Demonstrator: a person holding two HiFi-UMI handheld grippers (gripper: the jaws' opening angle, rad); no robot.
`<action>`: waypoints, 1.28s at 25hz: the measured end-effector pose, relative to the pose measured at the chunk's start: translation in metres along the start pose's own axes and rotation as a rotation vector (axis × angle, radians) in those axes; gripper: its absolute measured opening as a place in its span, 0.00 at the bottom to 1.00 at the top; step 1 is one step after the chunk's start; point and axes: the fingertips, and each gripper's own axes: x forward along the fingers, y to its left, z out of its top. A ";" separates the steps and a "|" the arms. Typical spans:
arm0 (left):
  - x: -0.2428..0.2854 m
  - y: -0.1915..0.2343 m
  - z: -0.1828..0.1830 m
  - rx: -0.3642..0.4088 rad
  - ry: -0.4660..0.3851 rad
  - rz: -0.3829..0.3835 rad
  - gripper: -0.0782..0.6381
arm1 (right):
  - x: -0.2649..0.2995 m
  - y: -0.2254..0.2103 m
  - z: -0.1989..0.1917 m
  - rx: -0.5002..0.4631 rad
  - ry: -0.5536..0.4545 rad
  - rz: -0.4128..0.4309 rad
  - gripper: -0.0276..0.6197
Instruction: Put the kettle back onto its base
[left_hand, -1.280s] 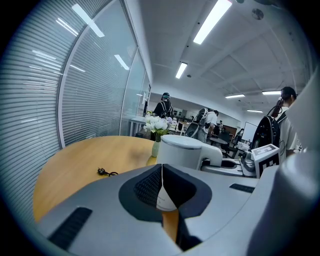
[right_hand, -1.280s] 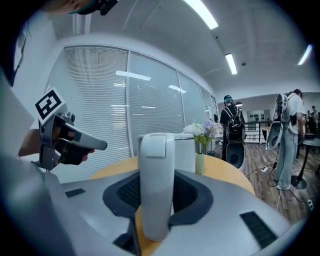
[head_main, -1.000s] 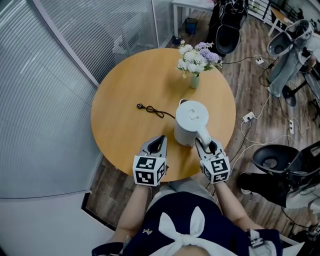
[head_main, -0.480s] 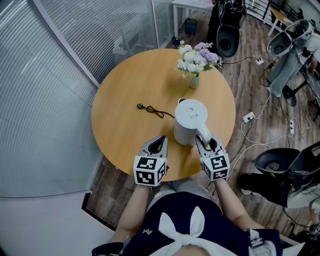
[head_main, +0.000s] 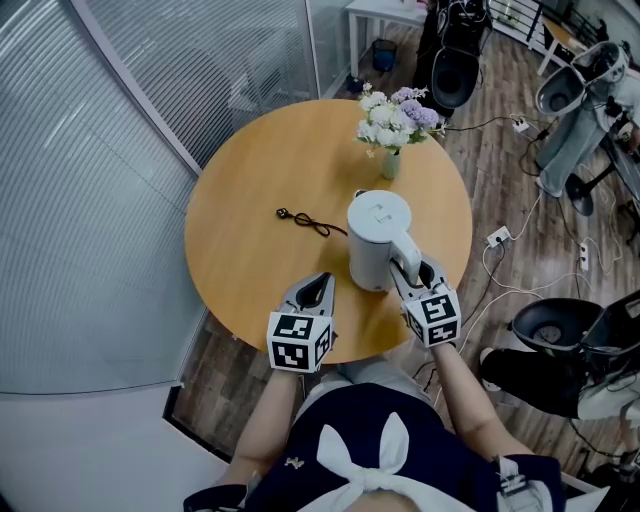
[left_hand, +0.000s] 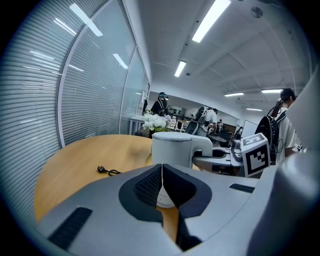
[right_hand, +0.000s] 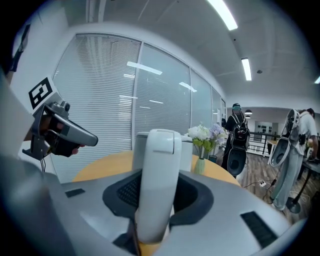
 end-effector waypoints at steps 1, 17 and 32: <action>-0.001 0.000 0.000 0.000 0.000 0.001 0.15 | 0.001 0.000 0.002 -0.014 0.003 0.011 0.25; -0.004 0.002 0.001 -0.003 0.015 -0.007 0.15 | -0.036 0.011 -0.024 0.116 -0.091 -0.020 0.22; 0.010 0.007 -0.003 -0.011 0.035 -0.010 0.15 | -0.015 0.015 -0.047 0.082 0.004 -0.033 0.22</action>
